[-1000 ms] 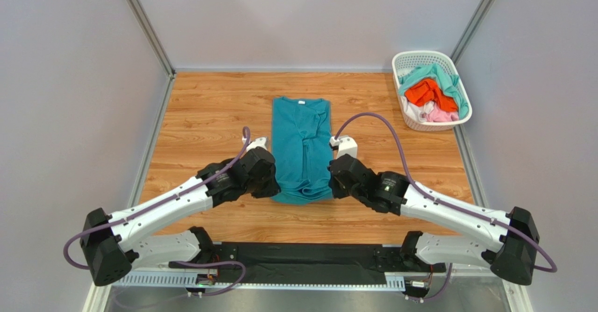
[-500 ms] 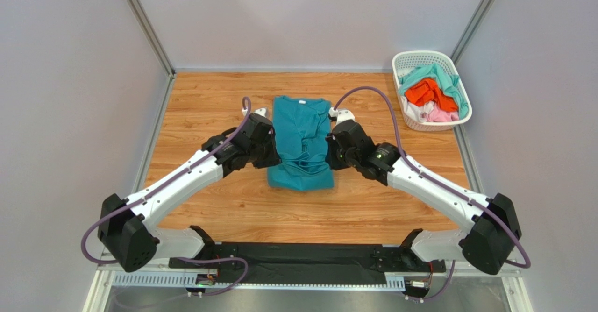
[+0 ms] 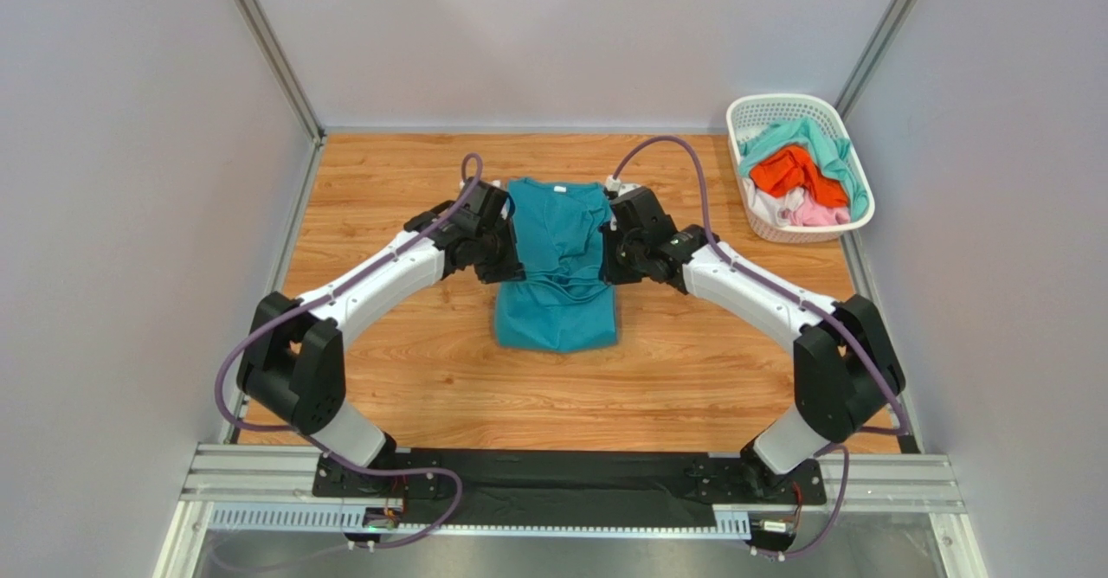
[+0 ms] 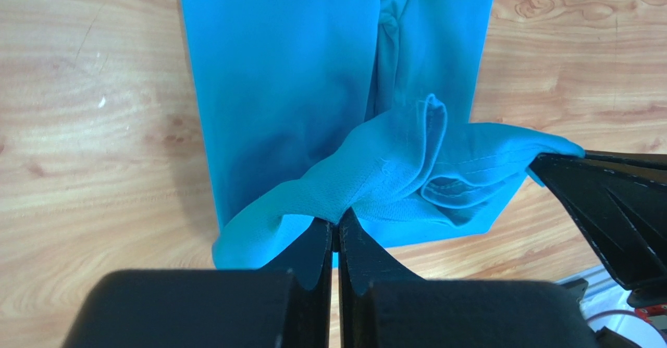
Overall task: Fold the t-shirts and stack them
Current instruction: Fold the tshirt
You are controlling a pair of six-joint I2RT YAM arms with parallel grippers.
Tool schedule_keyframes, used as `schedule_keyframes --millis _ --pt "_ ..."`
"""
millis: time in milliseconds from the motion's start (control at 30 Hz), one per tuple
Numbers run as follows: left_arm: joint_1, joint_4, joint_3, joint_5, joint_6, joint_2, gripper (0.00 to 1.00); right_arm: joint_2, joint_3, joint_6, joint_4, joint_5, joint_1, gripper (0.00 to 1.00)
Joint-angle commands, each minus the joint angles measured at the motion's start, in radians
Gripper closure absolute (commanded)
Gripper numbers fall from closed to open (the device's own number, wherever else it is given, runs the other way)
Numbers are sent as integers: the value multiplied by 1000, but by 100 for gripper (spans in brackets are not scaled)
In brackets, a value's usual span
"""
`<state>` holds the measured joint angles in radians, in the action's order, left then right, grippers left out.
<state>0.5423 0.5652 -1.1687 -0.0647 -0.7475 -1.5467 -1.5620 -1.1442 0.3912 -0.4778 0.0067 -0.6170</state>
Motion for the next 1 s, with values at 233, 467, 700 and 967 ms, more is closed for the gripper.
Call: schedule_keyframes --millis 233,467,700,967 --pt "-59 -62 -134 -107 60 -167 100 -130 -104 -25 65 -73 80 98" --pt "-77 -68 -161 -127 46 -243 100 -210 -129 -23 77 -94 121 96" --pt "-94 -74 -192 -121 48 -303 92 -285 -149 -9 108 -129 157 86" --pt "-100 -74 -201 -175 50 -277 15 -219 -167 -12 105 -192 172 40"
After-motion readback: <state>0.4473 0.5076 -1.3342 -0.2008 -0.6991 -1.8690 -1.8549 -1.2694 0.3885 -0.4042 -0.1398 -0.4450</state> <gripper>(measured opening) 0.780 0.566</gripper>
